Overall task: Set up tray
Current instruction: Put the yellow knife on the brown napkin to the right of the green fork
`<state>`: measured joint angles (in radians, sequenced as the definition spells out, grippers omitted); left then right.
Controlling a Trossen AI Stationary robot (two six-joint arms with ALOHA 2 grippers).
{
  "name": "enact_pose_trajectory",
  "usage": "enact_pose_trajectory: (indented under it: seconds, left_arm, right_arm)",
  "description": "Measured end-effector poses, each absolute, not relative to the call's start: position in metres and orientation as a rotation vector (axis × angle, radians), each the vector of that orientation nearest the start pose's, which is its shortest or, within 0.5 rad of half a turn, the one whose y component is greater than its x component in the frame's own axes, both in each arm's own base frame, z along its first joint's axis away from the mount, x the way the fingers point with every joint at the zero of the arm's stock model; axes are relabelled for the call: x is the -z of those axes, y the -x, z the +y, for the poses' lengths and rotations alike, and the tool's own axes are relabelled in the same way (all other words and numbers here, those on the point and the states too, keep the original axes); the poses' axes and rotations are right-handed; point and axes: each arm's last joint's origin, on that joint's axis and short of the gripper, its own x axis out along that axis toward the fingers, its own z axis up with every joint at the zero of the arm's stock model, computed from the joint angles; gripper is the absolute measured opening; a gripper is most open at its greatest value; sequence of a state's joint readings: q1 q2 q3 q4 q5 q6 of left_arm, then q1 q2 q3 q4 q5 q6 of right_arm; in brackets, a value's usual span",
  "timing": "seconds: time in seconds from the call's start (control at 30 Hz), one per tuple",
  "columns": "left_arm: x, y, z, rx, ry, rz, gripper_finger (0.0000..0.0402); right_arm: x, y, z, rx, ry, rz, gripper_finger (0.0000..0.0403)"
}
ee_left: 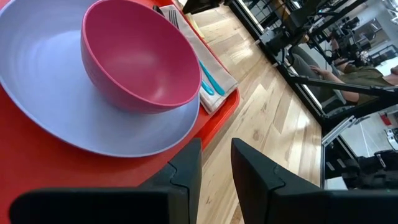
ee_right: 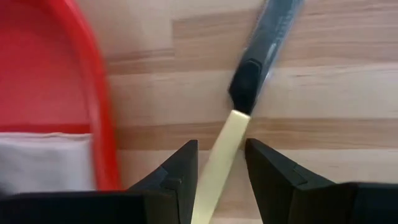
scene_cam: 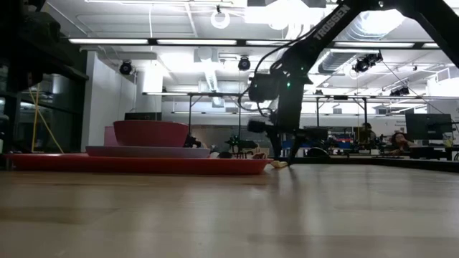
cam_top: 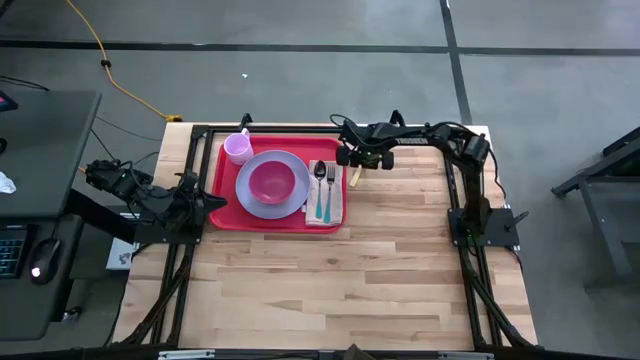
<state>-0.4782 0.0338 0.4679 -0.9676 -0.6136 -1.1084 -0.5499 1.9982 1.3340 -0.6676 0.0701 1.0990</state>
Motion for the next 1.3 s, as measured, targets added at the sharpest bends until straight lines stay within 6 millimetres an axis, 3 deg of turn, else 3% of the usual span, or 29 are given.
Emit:
enact_pose_trajectory:
  seconds: [0.47, 1.0, 1.3]
  left_arm:
    - [-0.2235, -0.0360, 0.0001, -0.362, 0.817, 0.325, 0.0117]
    - [-0.2234, -0.0360, 0.0001, -0.362, 0.816, 0.325, 0.0117]
    - [-0.2234, -0.0360, 0.0001, -0.362, 0.815, 0.326, 0.0117]
  right_arm:
    - [-0.1381, -0.3249, -0.2033, 1.274, -1.171, 0.918, 0.0115]
    - [-0.1363, -0.3238, -0.2024, 1.298, -1.106, 0.935, 0.0020]
    - [-0.1361, -0.3212, -0.2013, 1.311, -1.110, 0.964, 0.0019]
